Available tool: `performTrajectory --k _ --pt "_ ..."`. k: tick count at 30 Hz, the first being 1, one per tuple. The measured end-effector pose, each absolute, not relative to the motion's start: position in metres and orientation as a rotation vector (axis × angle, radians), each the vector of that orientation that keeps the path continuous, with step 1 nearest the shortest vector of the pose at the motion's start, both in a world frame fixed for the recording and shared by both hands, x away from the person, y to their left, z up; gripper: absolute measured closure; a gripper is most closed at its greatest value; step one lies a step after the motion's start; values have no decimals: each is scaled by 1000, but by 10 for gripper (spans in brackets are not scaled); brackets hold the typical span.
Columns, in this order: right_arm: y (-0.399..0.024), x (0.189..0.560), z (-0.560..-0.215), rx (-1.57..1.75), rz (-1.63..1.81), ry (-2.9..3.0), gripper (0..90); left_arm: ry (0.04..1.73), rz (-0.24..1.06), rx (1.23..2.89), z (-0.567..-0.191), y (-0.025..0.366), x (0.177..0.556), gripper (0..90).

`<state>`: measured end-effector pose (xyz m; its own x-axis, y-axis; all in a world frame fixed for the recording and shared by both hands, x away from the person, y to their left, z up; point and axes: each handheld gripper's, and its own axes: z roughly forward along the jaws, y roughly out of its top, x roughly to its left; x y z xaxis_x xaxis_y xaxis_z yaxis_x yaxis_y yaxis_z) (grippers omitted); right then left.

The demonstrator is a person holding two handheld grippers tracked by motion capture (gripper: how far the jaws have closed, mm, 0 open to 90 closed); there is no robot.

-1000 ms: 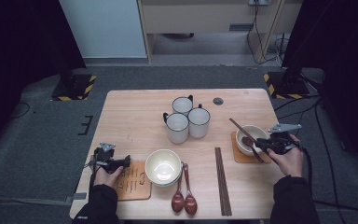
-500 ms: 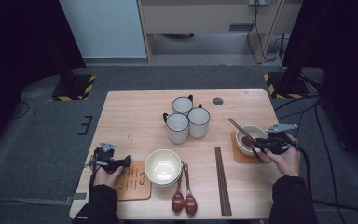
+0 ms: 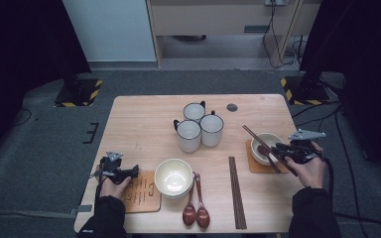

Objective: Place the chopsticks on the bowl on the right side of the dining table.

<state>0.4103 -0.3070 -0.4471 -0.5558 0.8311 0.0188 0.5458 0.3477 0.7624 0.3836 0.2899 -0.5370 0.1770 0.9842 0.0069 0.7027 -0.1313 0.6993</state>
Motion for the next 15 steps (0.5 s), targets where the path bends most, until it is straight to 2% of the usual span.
performTrajectory --k 9,15 --pt "-308 398 -440 1229 1060 2209 797 1584 653 1899 -537 290 384 0" --pt "-309 389 -440 1263 1036 2182 800 1584 653 1899 -537 290 384 0"
